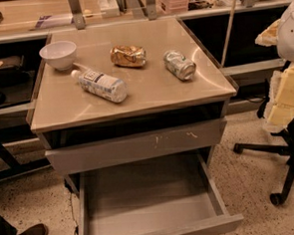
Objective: Place orange can into middle drawer
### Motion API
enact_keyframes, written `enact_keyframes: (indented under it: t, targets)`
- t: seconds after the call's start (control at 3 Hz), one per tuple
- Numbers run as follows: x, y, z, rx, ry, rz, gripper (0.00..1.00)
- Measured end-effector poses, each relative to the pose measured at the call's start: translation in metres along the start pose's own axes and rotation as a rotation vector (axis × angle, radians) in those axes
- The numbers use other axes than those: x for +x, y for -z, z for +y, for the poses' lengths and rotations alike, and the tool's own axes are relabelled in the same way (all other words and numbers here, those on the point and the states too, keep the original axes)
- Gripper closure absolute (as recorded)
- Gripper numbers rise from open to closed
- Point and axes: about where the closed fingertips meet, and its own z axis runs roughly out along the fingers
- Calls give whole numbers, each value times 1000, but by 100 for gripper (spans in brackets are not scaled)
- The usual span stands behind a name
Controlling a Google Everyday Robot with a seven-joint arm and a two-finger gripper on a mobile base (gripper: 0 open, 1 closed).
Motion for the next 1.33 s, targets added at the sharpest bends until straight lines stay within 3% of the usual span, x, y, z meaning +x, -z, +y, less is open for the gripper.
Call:
enact_keyframes:
  t: [0.67, 1.0, 1.33]
  targets:
    - [-7, 0, -6, 12, 9, 16, 0]
    - [-72, -24, -52, 4, 77, 60, 0]
    - [-75, -25, -54, 6, 78, 54, 0]
